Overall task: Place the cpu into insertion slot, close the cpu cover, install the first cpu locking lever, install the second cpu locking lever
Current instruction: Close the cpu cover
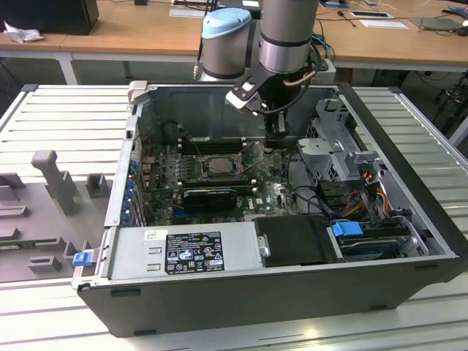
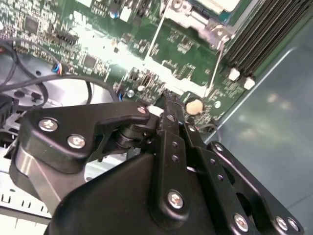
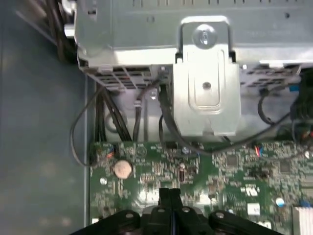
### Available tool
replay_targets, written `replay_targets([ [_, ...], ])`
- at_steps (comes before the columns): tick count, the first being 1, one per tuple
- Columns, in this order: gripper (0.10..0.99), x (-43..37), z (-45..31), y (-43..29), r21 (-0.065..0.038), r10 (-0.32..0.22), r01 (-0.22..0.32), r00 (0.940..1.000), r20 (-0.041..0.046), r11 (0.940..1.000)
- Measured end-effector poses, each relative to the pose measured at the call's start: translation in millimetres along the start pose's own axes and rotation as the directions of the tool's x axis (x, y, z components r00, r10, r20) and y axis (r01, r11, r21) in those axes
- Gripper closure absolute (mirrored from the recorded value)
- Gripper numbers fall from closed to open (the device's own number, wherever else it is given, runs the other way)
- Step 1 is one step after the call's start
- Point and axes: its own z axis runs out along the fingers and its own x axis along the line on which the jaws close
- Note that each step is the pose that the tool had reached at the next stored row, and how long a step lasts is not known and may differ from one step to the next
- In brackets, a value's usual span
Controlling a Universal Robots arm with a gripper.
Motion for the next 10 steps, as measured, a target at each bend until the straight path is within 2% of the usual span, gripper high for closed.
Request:
replay_targets([
  [4,0.980,-0.1,9.3,1.8,0.002,-0.002,0.002,1.0000,-0.0001,1.0000],
  [6,0.980,-0.1,9.7,1.8,0.042,-0.001,0.002,1.0000,-0.0004,0.9991],
  [7,0.980,0.0,9.7,1.5,0.053,-0.001,0.001,1.0000,-0.0014,0.9986],
  [10,0.980,-0.3,9.4,-2.0,0.054,-0.003,0.003,1.0000,-0.0034,0.9986],
])
